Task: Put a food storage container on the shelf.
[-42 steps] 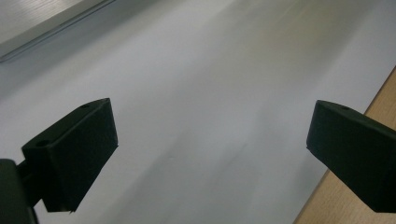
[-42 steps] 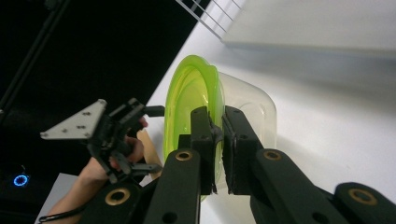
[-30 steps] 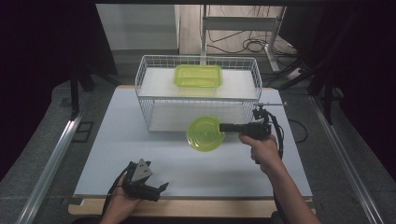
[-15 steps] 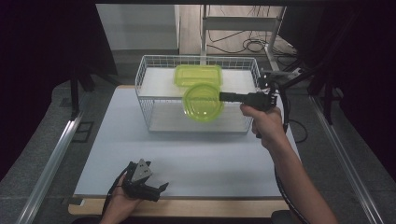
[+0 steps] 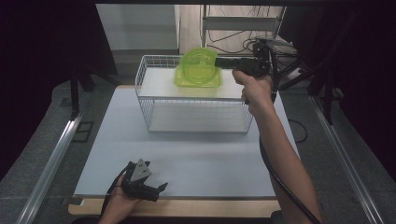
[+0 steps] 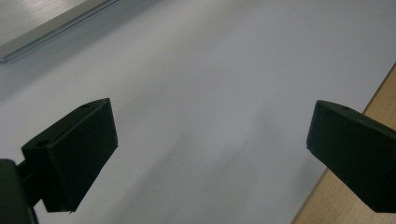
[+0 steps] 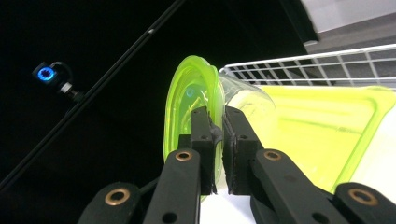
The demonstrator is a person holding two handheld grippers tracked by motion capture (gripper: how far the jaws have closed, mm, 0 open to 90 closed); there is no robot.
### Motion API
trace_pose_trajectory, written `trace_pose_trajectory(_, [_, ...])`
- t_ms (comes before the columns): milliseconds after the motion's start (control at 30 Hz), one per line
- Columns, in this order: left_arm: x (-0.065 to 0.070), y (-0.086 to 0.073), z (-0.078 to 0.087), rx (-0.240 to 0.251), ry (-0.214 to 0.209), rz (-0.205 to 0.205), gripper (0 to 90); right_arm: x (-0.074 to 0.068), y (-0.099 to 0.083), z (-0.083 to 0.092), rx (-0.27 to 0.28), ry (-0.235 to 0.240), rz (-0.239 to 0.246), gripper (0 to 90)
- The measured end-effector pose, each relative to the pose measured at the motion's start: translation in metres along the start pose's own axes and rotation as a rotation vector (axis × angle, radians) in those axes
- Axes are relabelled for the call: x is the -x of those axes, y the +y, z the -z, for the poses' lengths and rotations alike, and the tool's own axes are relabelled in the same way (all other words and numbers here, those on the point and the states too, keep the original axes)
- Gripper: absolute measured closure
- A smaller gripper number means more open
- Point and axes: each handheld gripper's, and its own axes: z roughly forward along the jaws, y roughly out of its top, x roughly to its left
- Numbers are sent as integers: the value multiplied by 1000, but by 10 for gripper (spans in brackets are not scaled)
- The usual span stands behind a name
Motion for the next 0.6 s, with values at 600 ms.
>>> trace_pose_trajectory(600, [1,0,-2,-12,-6,-10,17,14,9,-31,8,-174,-10,755])
